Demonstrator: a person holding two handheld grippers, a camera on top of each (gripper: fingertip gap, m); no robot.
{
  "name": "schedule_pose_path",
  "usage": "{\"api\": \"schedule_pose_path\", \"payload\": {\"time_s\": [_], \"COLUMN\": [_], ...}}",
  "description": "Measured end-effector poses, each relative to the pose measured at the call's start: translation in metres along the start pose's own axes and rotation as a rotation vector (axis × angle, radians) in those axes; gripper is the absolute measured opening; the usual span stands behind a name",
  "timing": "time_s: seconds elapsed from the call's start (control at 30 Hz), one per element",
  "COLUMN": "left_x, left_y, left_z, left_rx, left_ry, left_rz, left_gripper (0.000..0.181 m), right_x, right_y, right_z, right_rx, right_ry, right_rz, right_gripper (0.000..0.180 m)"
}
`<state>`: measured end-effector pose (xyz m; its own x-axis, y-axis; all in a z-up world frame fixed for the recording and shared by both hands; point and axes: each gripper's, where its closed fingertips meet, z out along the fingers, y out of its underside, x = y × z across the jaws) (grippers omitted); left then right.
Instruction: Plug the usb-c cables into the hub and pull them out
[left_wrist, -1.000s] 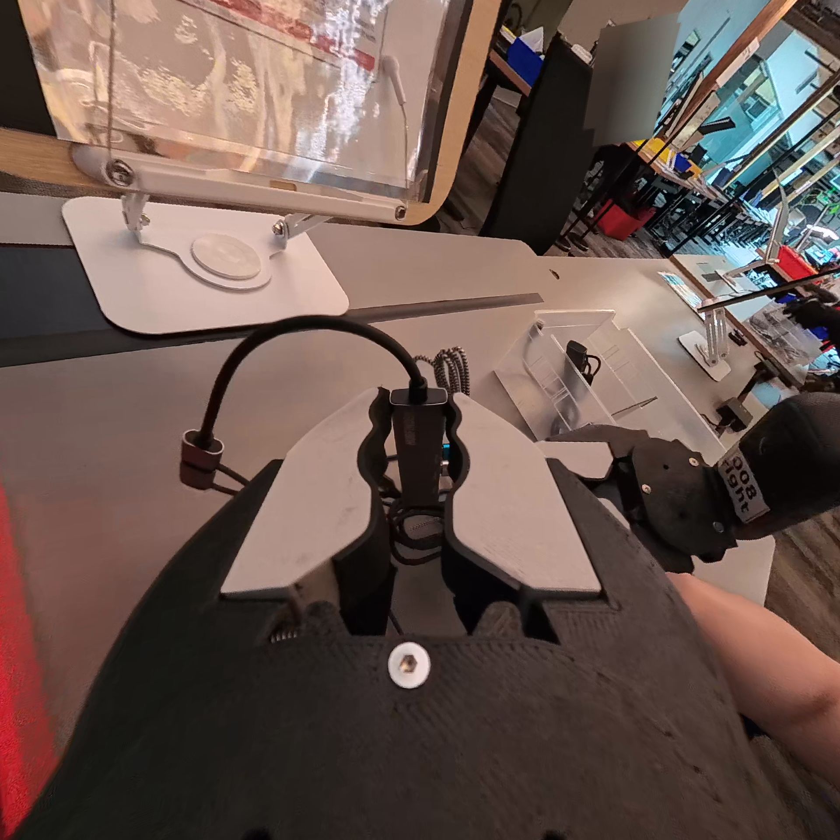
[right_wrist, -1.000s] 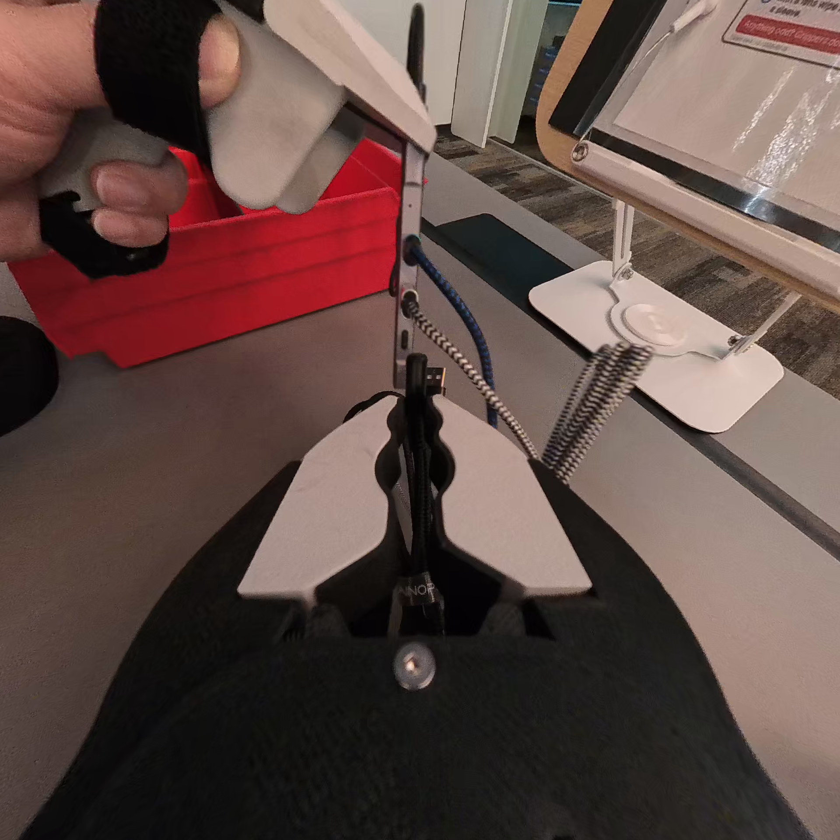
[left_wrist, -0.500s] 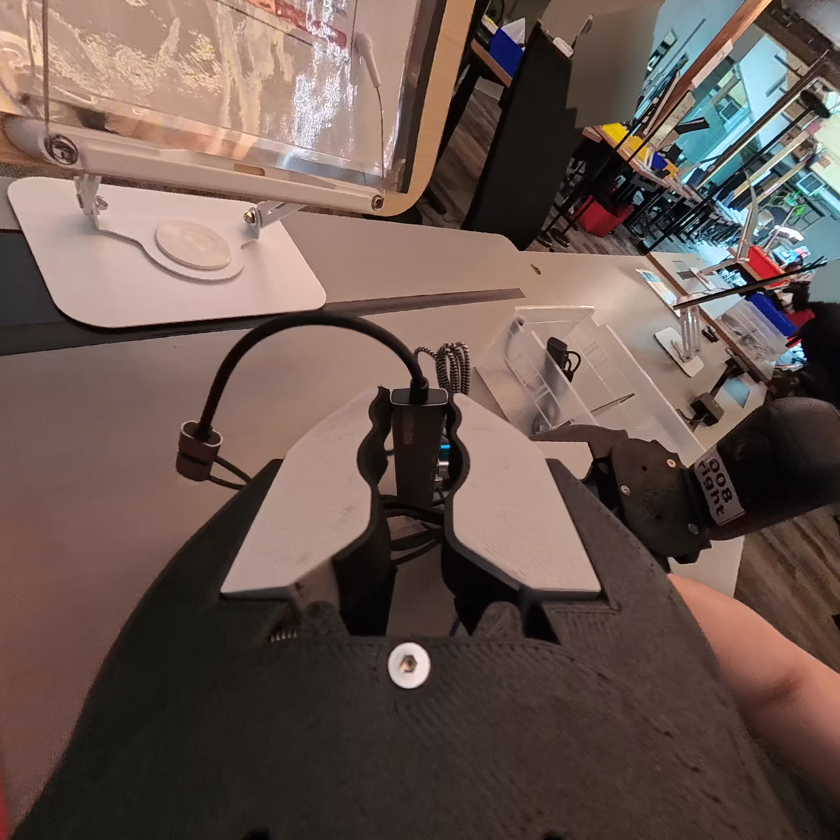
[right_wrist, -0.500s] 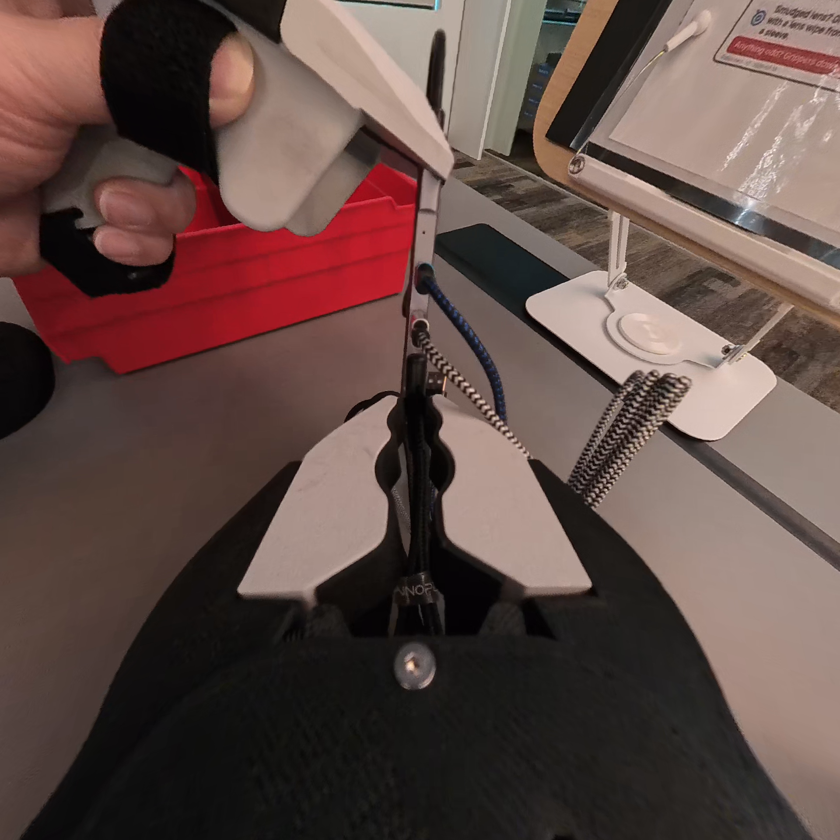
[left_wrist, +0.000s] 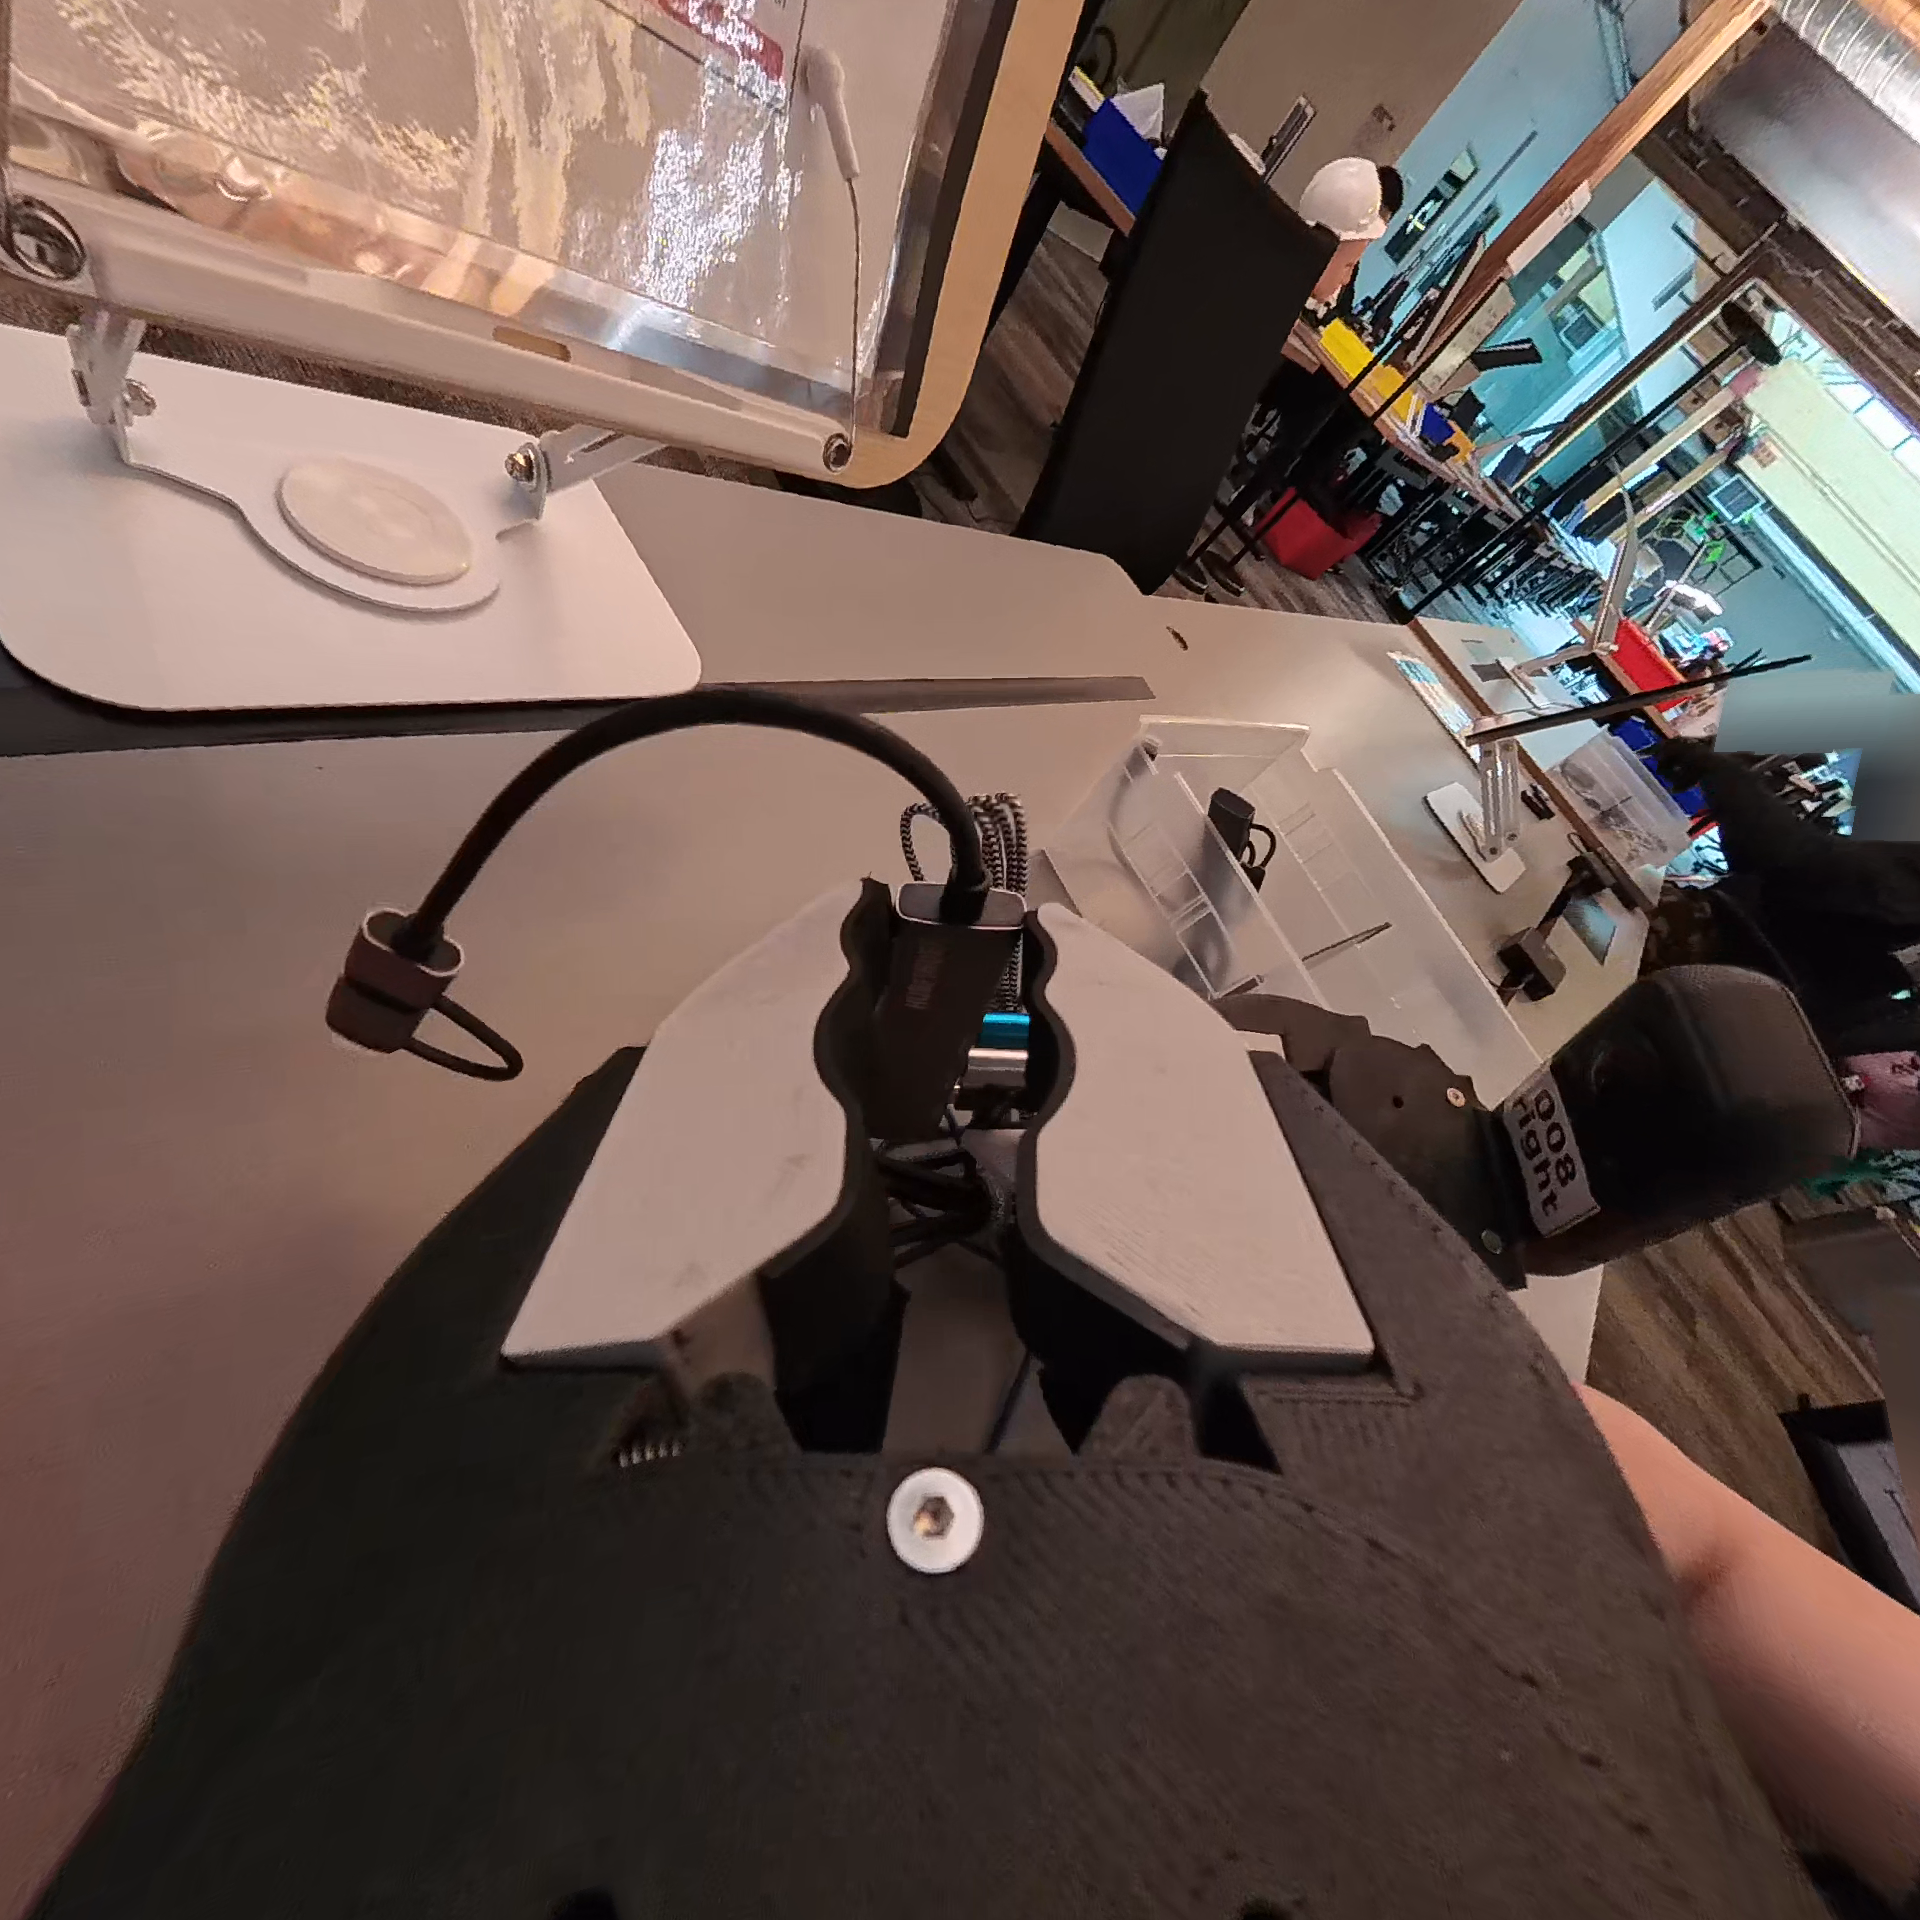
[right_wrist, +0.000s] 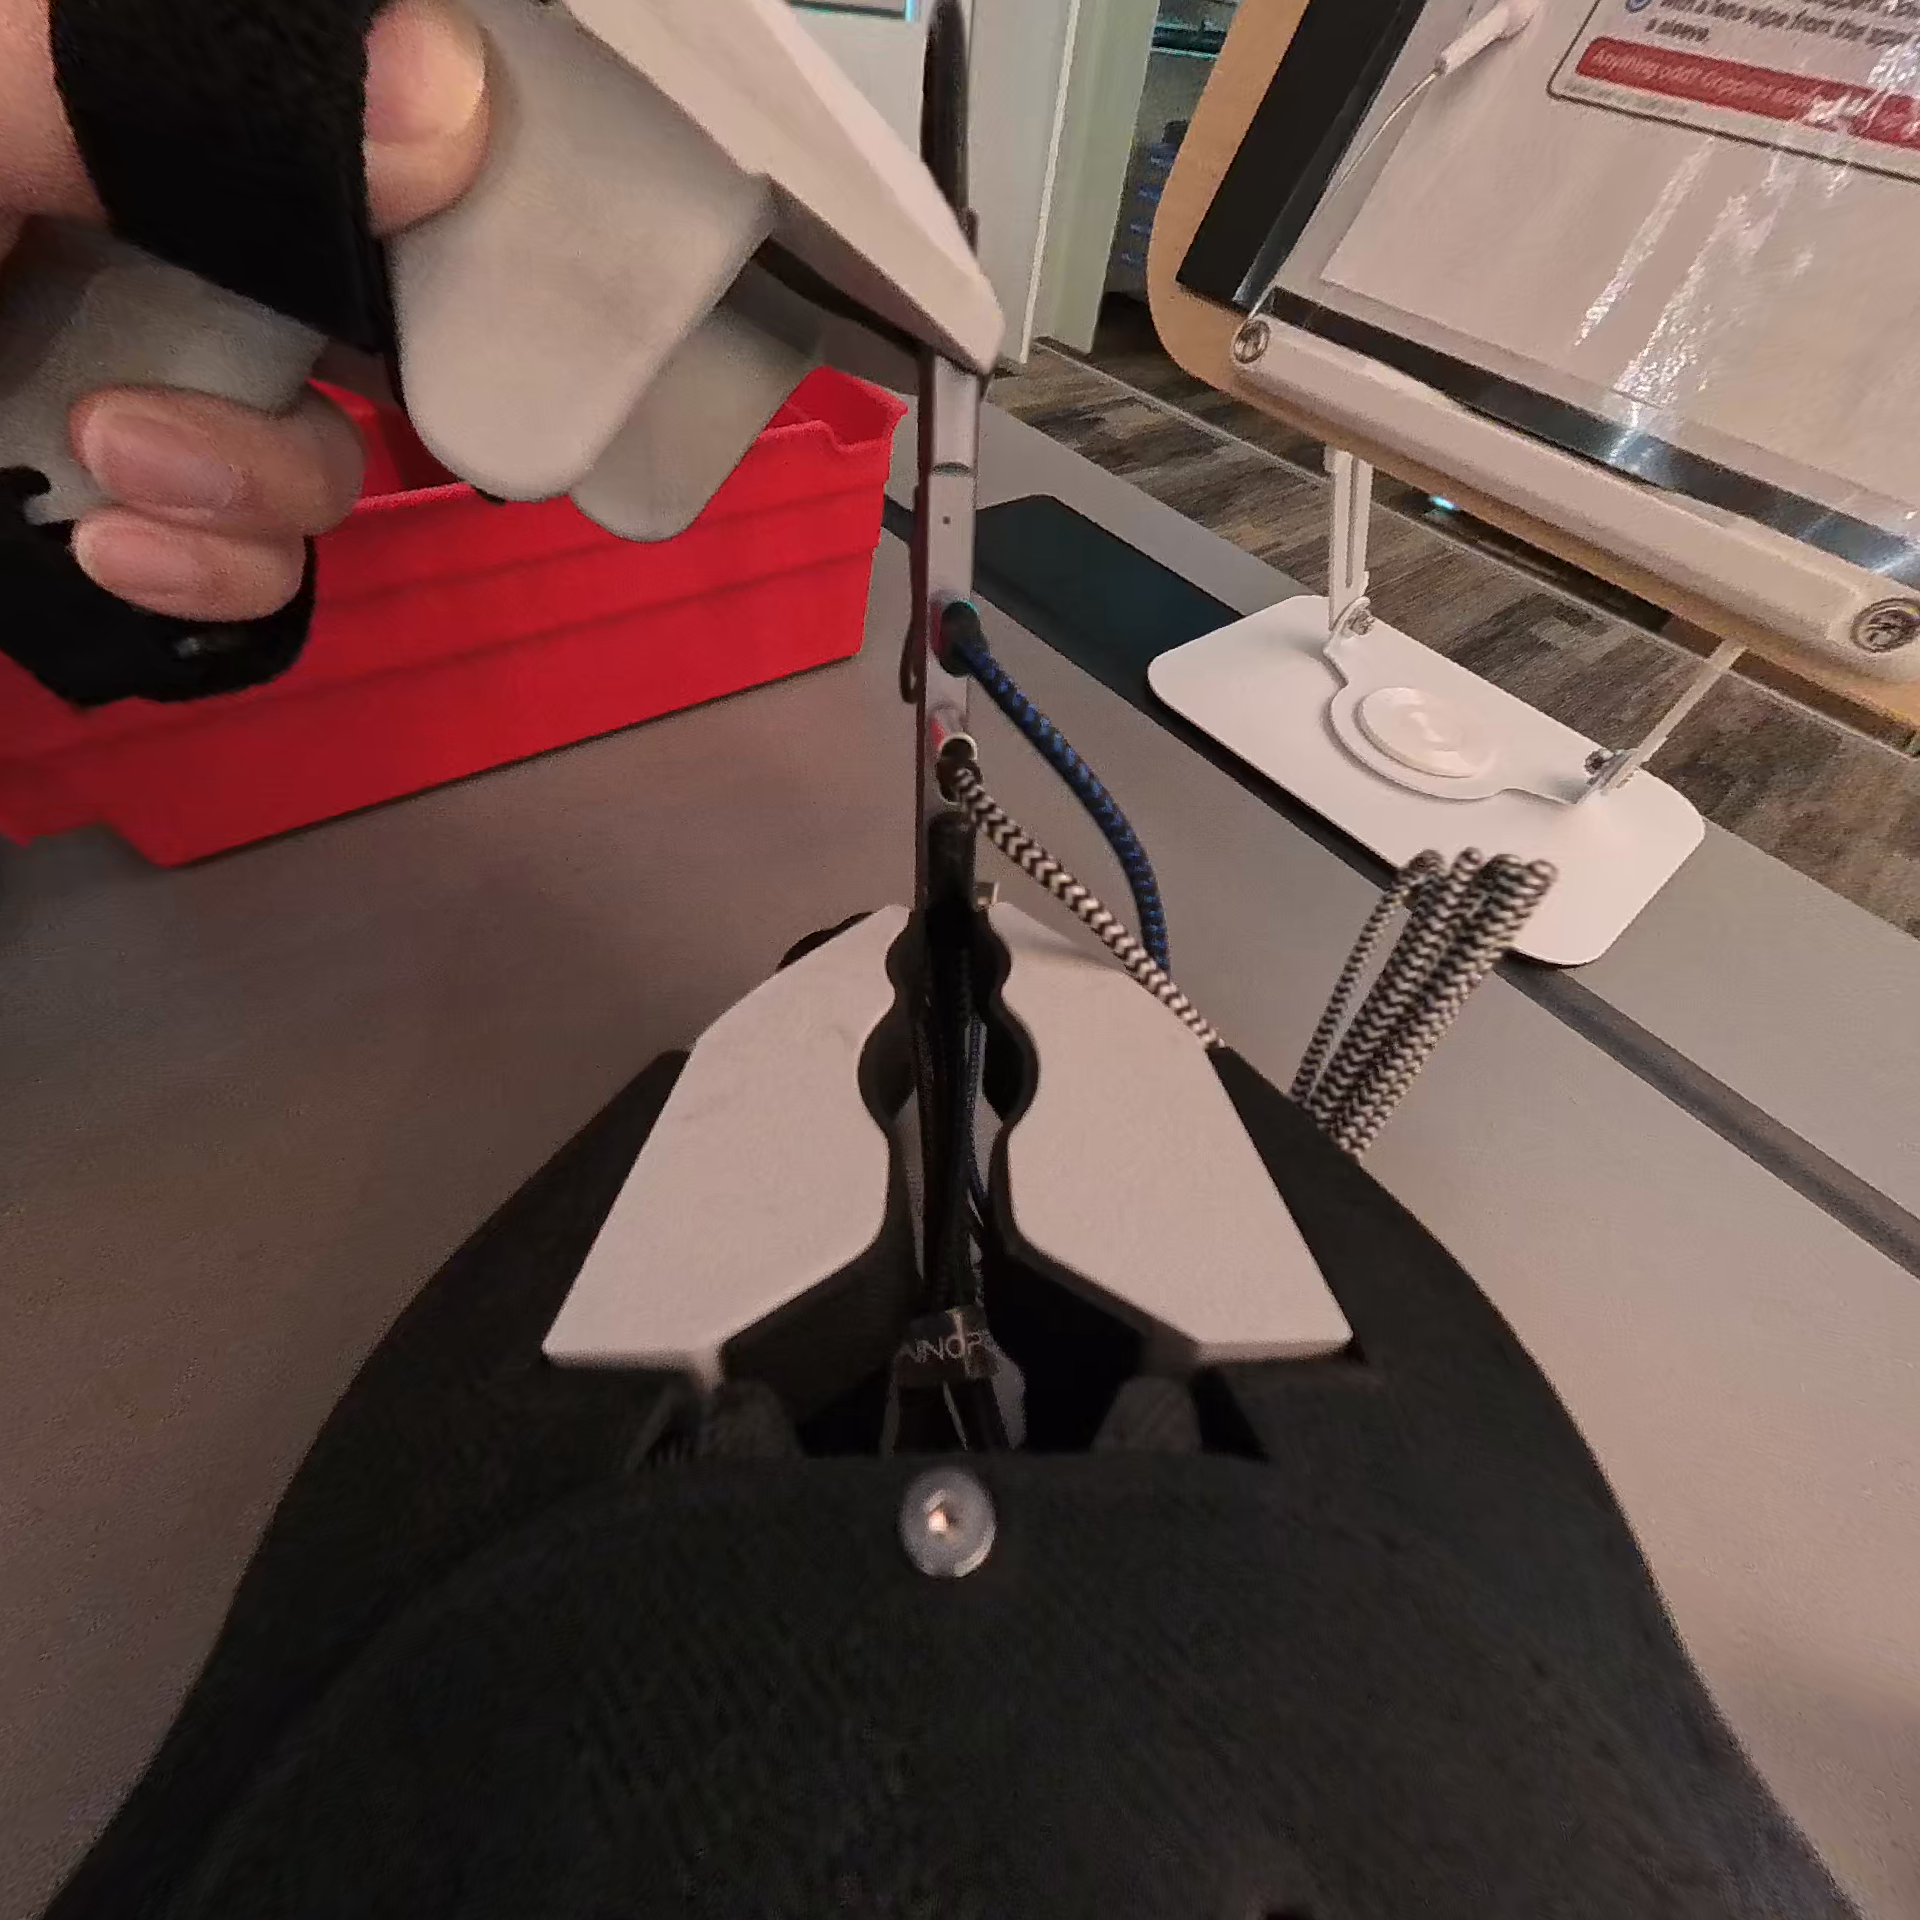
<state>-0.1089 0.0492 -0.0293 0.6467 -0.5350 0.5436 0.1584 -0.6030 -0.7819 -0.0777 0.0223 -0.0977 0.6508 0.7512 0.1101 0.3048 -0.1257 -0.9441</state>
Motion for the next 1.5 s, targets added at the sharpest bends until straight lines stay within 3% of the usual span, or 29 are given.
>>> {"api": "schedule_pose_path", "payload": {"time_s": [0.57, 0.8, 0.93, 1.17, 1.37, 1.5], "left_x": [0.018, 0.050, 0.055, 0.056, 0.076, 0.073], "left_y": [0.002, -0.008, -0.004, 0.014, 0.018, 0.045], "left_z": [0.000, -0.010, -0.019, -0.017, -0.037, -0.033], "left_rx": [-0.020, 0.025, -0.003, -0.001, 0.123, -0.025], "left_ry": [0.081, 0.313, 0.391, 0.530, 0.856, 0.827], "left_rz": [-0.011, -0.004, 0.086, 0.216, 0.246, 0.342], "left_gripper": [0.024, 0.024, 0.040, 0.041, 0.030, 0.021], "right_x": [0.001, 0.000, 0.001, 0.002, -0.026, -0.043], "right_y": [-0.002, -0.018, -0.027, -0.048, -0.057, -0.059], "right_z": [0.003, -0.012, -0.019, -0.034, -0.041, -0.043], "right_rx": [0.057, 0.146, 0.203, 0.278, 0.286, 0.260], "right_ry": [0.018, -0.038, -0.049, -0.126, -0.296, -0.388], "right_rz": [-0.038, 0.001, 0.017, 0.028, 0.019, -0.003], "right_gripper": [0.011, 0.009, 0.009, 0.009, 0.009, 0.009]}}
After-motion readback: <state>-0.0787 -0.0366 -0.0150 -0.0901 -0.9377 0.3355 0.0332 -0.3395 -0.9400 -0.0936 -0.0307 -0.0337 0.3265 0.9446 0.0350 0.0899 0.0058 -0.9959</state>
